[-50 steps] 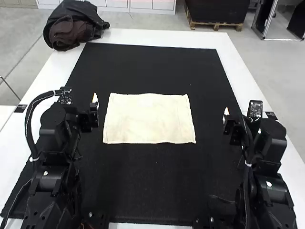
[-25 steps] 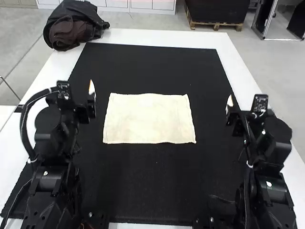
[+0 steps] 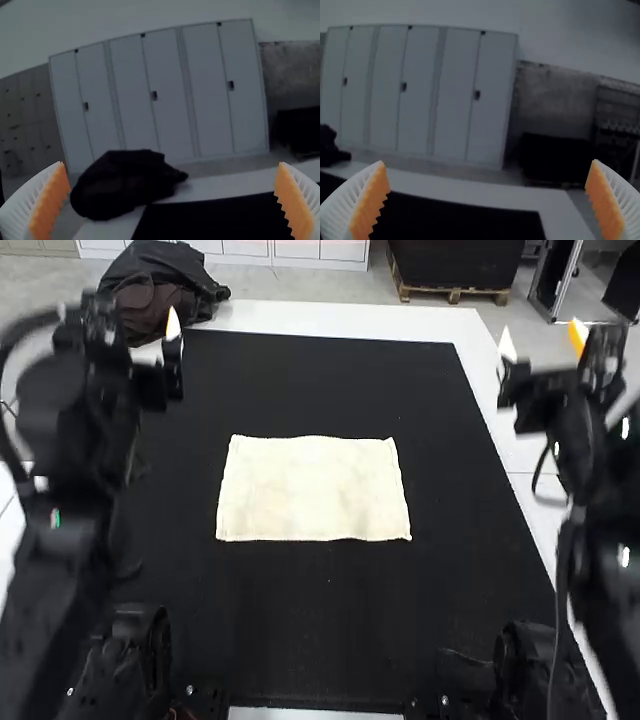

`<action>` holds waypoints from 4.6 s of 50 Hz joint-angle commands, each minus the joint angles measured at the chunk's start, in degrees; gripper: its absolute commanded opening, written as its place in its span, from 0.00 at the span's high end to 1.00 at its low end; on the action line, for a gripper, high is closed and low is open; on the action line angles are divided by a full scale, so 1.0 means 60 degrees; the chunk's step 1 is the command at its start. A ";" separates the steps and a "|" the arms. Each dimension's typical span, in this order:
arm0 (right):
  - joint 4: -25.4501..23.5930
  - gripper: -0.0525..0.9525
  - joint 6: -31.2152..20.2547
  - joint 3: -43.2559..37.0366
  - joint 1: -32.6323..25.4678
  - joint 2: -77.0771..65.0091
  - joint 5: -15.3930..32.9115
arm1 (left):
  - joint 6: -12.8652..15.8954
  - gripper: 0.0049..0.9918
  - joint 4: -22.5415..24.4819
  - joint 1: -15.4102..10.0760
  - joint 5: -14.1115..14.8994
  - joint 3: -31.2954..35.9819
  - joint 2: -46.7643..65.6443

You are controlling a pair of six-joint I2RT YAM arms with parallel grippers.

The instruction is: Fold the towel.

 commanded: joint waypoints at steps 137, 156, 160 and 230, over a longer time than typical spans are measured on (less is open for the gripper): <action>0.4170 0.05 0.1178 0.3621 0.2766 1.6351 0.1350 | -0.1092 0.03 0.3226 0.0177 0.1613 0.3122 1.5096; 0.4345 0.04 0.1237 0.3827 0.2927 1.6644 0.1321 | -0.1107 0.03 0.3094 0.0118 0.1657 0.3298 1.5184; 0.4375 0.04 0.1134 0.3827 0.3015 1.6703 0.1292 | -0.1092 0.04 0.3094 0.0074 0.1657 0.3342 1.5287; 0.4682 0.97 0.1222 0.3680 0.2341 1.6717 0.0325 | -0.0228 0.98 0.3959 0.0763 0.1642 0.3181 1.5580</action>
